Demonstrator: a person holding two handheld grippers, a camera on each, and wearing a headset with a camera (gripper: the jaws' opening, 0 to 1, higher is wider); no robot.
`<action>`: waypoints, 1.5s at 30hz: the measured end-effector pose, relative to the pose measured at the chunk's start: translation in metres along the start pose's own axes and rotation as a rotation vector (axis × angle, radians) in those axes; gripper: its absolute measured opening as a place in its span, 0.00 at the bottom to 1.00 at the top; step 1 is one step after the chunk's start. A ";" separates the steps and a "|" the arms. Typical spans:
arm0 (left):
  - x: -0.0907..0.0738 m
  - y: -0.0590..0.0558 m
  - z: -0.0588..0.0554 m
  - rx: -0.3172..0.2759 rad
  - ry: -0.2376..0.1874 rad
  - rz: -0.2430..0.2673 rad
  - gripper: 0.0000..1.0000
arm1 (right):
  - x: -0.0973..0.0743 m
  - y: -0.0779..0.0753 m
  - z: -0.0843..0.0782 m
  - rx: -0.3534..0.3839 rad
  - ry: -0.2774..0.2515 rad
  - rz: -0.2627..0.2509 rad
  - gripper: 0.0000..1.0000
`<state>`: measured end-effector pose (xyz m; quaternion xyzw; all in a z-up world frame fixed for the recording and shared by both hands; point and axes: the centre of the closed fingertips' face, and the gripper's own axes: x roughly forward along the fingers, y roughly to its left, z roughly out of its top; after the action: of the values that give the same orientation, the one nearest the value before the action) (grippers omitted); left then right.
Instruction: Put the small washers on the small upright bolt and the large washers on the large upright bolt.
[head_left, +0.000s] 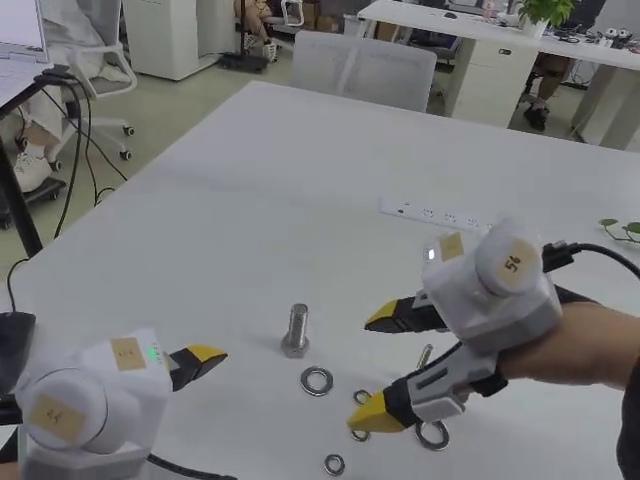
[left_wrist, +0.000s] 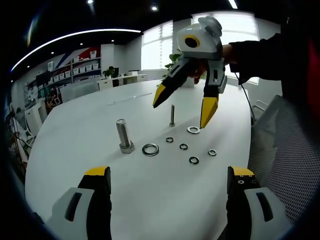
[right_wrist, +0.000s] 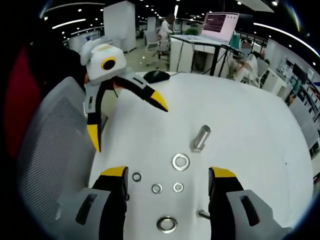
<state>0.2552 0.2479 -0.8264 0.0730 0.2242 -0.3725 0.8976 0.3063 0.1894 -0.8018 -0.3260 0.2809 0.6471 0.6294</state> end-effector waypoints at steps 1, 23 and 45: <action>0.000 0.000 0.000 0.000 0.000 0.001 0.97 | 0.001 -0.001 0.001 -0.006 0.001 0.002 0.67; 0.002 0.000 -0.002 -0.021 -0.007 0.010 0.96 | 0.043 -0.014 0.000 -0.059 0.151 0.063 0.58; 0.004 -0.002 -0.002 -0.036 -0.017 0.008 0.96 | 0.065 -0.020 -0.021 -0.072 0.297 0.081 0.37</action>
<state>0.2559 0.2448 -0.8305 0.0548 0.2229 -0.3655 0.9021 0.3284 0.2151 -0.8645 -0.4288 0.3604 0.6261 0.5424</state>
